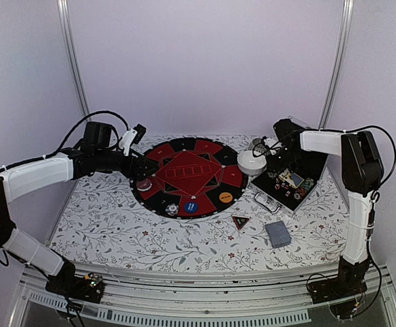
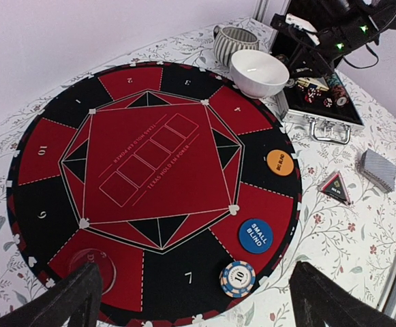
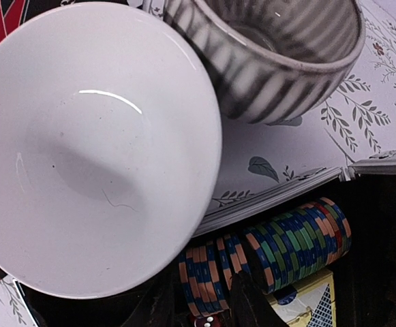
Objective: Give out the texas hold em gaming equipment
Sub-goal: Pick up the pile of poker chips from the chip case.
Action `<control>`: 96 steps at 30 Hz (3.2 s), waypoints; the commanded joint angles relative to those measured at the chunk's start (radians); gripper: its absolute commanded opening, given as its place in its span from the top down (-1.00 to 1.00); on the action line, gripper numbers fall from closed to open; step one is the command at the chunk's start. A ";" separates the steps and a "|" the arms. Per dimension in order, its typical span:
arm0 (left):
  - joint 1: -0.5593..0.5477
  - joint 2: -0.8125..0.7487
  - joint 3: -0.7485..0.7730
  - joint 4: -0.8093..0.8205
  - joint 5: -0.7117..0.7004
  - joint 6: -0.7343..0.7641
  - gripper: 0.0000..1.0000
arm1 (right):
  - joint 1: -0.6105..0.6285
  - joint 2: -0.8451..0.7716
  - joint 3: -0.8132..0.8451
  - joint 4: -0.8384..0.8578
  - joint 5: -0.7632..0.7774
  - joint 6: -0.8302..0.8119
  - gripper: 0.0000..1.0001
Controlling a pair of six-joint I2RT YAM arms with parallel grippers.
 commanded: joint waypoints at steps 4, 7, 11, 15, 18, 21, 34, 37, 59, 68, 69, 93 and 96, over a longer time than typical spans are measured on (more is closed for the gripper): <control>0.013 0.019 0.020 -0.011 0.018 -0.008 -0.96 | -0.007 0.027 -0.044 -0.020 -0.017 -0.003 0.41; 0.013 0.018 0.021 -0.010 0.022 -0.010 -0.96 | -0.012 0.034 -0.035 -0.031 0.068 0.001 0.41; 0.014 0.020 0.021 -0.010 0.023 -0.010 -0.96 | -0.012 0.034 -0.029 -0.052 0.118 -0.008 0.41; 0.015 0.022 0.021 -0.010 0.024 -0.011 -0.96 | -0.012 0.026 -0.035 -0.079 0.201 -0.005 0.37; 0.015 0.024 0.022 -0.009 0.027 -0.013 -0.96 | -0.011 0.019 -0.037 -0.093 0.220 -0.012 0.34; 0.015 0.026 0.022 -0.009 0.030 -0.015 -0.96 | -0.007 0.018 -0.030 -0.093 0.186 -0.028 0.33; 0.018 0.027 0.022 -0.010 0.026 -0.014 -0.96 | 0.043 0.039 0.047 0.002 0.059 -0.032 0.40; 0.018 0.026 0.022 -0.010 0.027 -0.013 -0.96 | 0.043 0.048 0.052 0.007 0.050 -0.036 0.48; 0.019 0.029 0.021 -0.011 0.034 -0.015 -0.96 | 0.023 0.028 0.021 0.062 -0.101 -0.068 0.40; 0.021 0.032 0.021 -0.011 0.033 -0.015 -0.96 | 0.014 0.065 0.032 0.086 0.018 -0.068 0.37; 0.021 0.031 0.021 -0.011 0.034 -0.015 -0.96 | 0.013 0.069 0.032 0.085 0.030 -0.068 0.37; 0.023 0.037 0.022 -0.011 0.043 -0.022 -0.96 | 0.012 0.070 0.043 0.074 0.112 -0.075 0.31; 0.022 0.037 0.022 -0.012 0.044 -0.021 -0.96 | 0.012 0.076 0.048 0.074 0.028 -0.085 0.31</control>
